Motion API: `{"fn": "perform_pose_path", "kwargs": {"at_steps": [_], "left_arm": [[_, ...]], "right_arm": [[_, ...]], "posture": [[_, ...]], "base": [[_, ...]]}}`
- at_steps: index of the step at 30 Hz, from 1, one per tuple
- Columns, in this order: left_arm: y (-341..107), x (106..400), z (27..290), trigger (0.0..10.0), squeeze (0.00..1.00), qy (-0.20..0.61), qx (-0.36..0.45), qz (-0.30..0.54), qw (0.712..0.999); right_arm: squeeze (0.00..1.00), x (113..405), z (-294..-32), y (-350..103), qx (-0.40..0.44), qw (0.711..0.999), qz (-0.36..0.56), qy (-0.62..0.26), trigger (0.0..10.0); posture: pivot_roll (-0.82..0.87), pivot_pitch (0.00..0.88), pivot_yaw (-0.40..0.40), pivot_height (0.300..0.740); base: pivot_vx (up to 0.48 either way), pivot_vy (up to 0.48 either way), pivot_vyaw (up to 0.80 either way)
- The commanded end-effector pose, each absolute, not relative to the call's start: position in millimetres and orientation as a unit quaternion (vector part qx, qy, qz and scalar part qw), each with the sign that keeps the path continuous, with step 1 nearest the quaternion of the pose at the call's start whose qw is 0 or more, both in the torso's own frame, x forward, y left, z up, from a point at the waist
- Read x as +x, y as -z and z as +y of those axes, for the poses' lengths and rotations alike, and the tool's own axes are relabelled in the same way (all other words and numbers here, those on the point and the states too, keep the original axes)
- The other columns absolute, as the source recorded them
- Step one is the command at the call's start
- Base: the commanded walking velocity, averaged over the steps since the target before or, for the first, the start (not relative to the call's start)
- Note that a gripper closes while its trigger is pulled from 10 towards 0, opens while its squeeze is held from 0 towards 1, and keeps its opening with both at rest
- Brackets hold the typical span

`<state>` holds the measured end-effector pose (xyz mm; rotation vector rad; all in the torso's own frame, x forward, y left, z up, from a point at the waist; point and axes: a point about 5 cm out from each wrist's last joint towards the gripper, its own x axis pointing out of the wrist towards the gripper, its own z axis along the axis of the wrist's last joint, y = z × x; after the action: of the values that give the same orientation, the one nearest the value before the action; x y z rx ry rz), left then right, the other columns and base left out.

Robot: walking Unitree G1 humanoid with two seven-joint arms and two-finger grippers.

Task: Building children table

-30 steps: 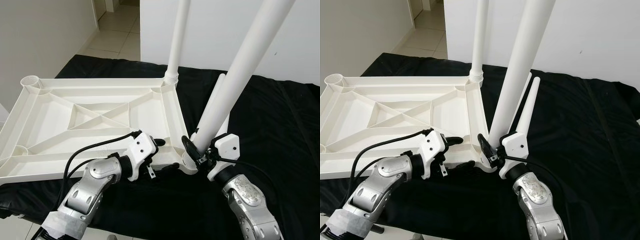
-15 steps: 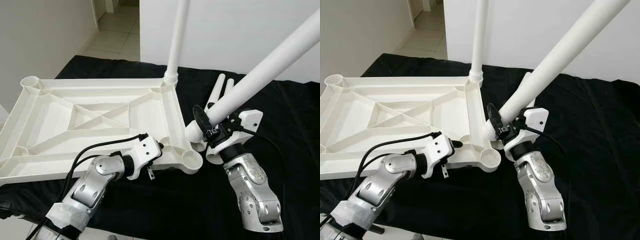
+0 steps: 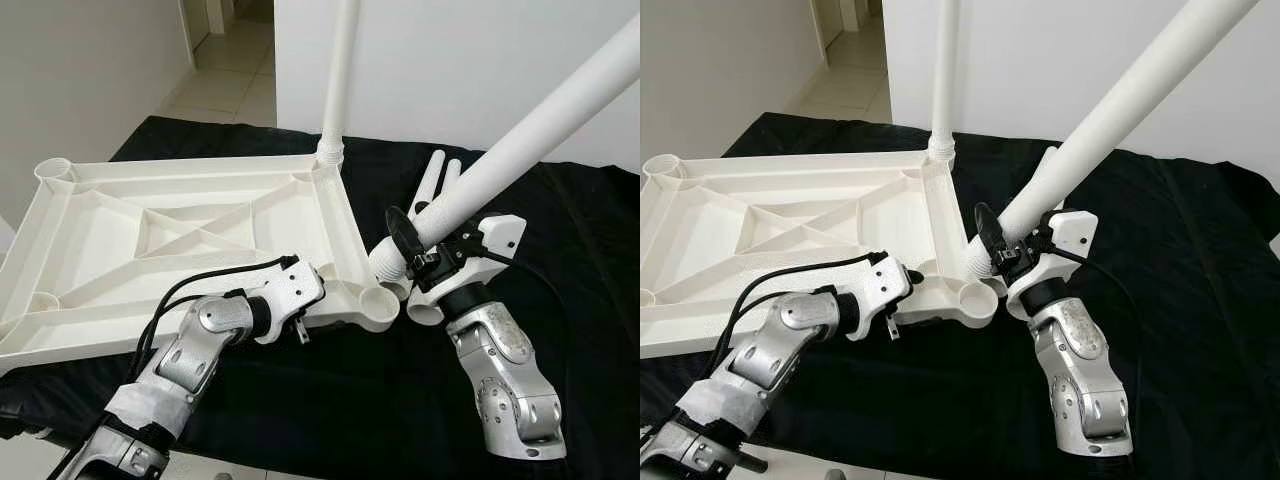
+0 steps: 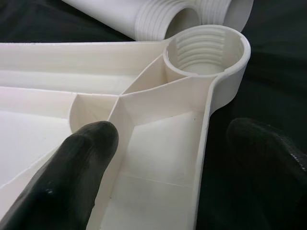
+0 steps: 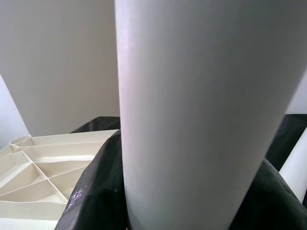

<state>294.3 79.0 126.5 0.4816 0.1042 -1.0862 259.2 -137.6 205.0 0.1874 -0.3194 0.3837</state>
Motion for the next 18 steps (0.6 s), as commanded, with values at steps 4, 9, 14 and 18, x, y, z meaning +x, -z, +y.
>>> {"fn": "perform_pose_path", "kwargs": {"at_steps": [4,9,14,18], "left_arm": [[-125.6,312.3,97.9,10.0,0.0,0.401,0.241,0.048,0.883],[-131.3,308.4,95.9,10.0,0.0,0.427,0.222,0.038,0.876],[-144.9,277.3,88.2,10.0,0.0,0.536,0.16,0.016,0.828],[-147.1,274.4,86.4,10.0,0.0,0.537,0.139,0.019,0.832]], "right_arm": [[0.0,262.4,-137.8,-199.7,0.063,0.971,-0.14,-0.186,10.0],[0.0,264.8,-139.1,-194.7,0.026,0.976,-0.125,-0.178,10.0],[0.0,278.5,-141.8,-181.7,-0.036,0.982,-0.098,-0.16,10.0],[0.0,283.7,-139.1,-179.9,-0.044,0.98,-0.098,-0.165,10.0]], "posture": [[-0.04,0.057,-0.02,0.74],[-0.04,0.06,-0.018,0.74],[-0.03,0.065,-0.017,0.74],[-0.03,0.064,-0.02,0.74]], "base": [[0.0,0.0,0.0],[0.0,0.0,0.0],[0.0,0.0,0.0],[0.0,0.0,0.0]]}}
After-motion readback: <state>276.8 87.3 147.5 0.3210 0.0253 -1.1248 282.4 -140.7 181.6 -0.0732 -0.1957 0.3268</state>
